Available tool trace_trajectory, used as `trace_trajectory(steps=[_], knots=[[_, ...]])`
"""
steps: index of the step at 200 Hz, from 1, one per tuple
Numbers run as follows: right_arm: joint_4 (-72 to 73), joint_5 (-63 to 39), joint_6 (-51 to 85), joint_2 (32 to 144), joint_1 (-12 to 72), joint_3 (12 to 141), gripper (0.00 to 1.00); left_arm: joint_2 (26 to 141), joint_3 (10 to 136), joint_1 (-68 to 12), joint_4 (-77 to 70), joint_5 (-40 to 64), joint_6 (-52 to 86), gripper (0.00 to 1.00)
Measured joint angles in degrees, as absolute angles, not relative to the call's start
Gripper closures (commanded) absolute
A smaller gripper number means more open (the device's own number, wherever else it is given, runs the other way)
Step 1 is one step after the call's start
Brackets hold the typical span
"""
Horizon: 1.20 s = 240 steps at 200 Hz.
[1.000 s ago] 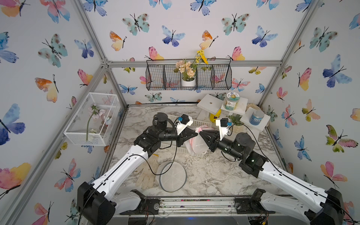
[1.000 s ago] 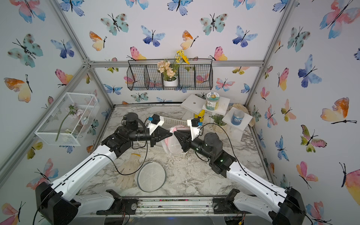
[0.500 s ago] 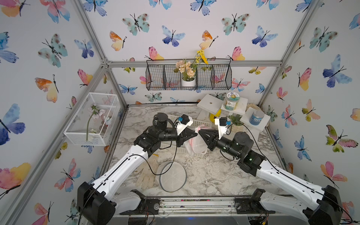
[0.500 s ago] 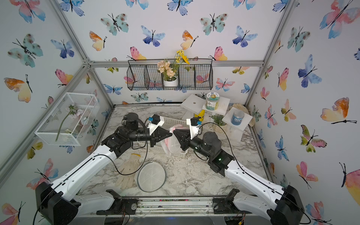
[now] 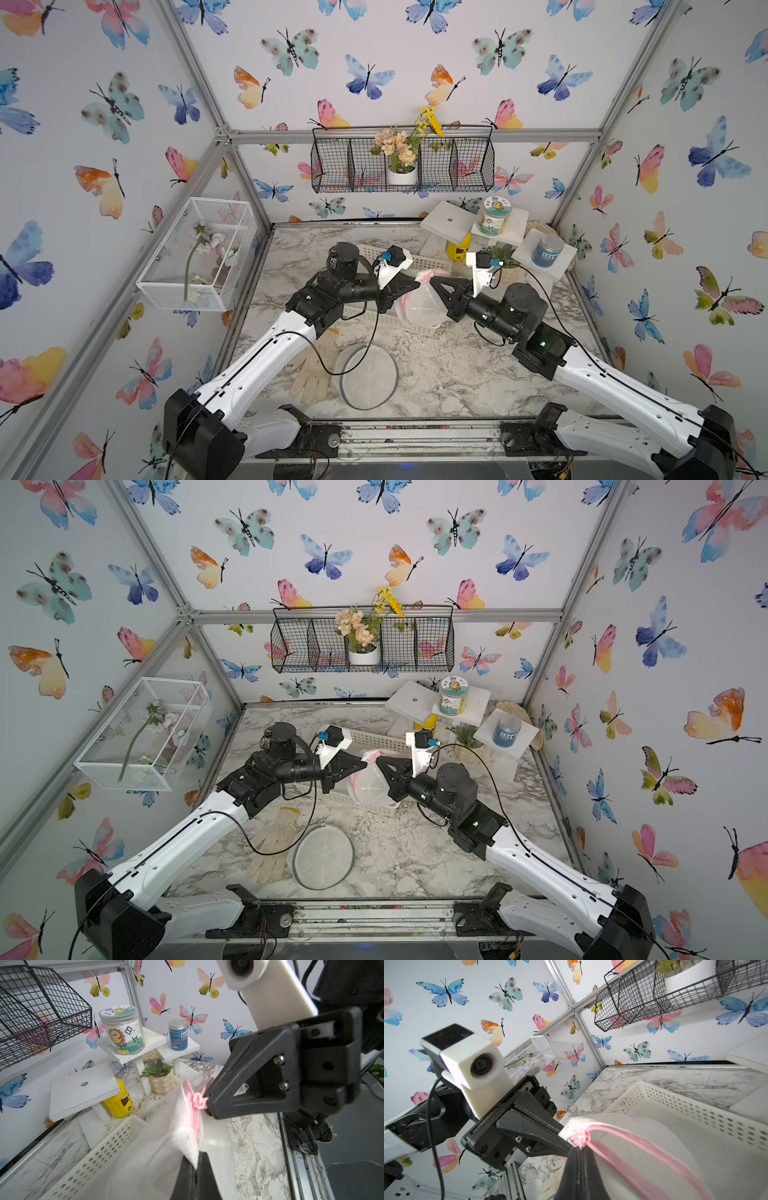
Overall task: Turn the laundry bag inside out
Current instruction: Zip the zipper on the laundry bag.
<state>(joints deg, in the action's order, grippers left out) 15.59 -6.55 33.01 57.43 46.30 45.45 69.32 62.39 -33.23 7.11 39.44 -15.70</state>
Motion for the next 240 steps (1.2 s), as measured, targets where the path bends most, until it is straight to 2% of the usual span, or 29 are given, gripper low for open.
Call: trace_trajectory(steps=[87,110,136,154,181,240], knots=[[8.9,-3.9,38.1,53.0,41.6,44.5,0.97,67.2,57.5,-33.2,5.0,38.8,-17.2,1.00],[8.7,-5.8,36.8,54.7,41.1,44.7,0.97,67.1,56.1,-33.2,4.2,38.8,-16.4,0.86],[8.3,-9.2,34.9,58.4,40.5,45.6,0.97,68.0,54.9,-33.2,4.0,38.7,-14.5,0.57],[8.1,-11.0,34.0,59.4,40.3,45.6,0.97,68.8,54.5,-33.2,4.2,38.1,-13.9,0.45],[8.1,-14.0,32.1,59.9,40.3,45.6,0.97,69.0,54.5,-33.2,5.4,36.2,-14.1,0.39],[5.0,-19.0,27.7,63.3,40.3,48.7,0.97,69.5,59.5,-33.2,12.9,28.1,-19.2,0.37]])
